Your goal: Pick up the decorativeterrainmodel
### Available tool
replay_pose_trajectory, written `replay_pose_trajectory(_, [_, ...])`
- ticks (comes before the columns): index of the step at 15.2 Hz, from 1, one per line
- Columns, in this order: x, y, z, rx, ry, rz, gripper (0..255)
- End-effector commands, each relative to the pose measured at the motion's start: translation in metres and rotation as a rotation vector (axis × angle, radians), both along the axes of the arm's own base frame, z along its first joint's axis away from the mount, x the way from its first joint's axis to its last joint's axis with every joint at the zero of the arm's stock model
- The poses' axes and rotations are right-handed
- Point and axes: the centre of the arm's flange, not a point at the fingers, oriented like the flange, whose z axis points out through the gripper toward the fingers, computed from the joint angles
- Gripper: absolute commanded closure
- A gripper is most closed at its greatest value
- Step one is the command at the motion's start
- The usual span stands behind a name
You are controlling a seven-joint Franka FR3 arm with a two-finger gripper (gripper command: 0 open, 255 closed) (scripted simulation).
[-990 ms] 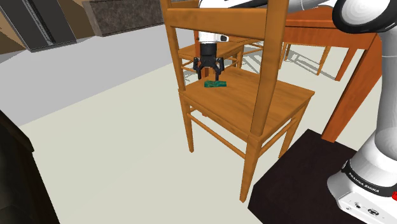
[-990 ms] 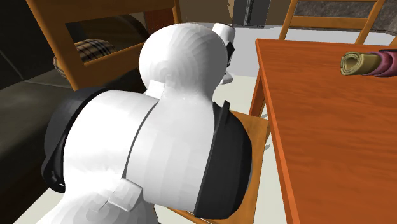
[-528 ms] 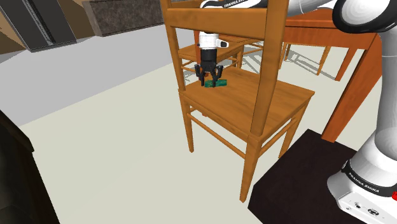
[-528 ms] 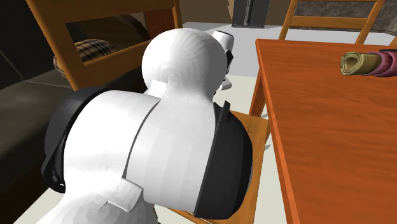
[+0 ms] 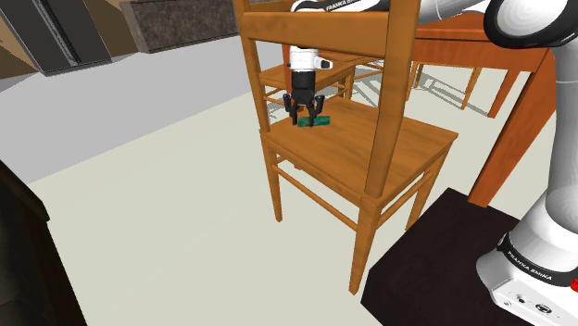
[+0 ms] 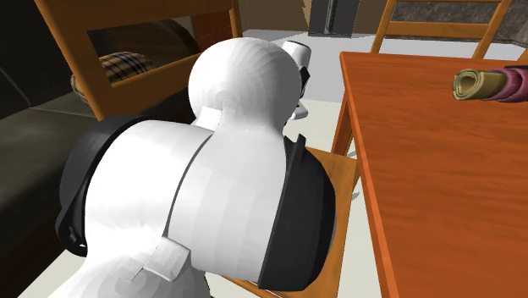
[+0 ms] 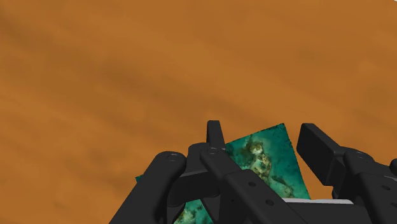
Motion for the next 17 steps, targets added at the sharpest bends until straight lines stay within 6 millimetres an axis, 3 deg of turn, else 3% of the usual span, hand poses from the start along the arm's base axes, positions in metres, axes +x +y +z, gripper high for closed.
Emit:
replay_pose_trajectory(1, [0.001, -0.001, 0.004, -0.001, 0.001, -0.002, 255])
replay_pose_trajectory(15, [0.001, -0.001, 0.078, -0.001, 0.001, -0.002, 255])
replay_pose_trajectory(17, [0.001, -0.001, 0.079, -0.001, 0.001, -0.002, 255])
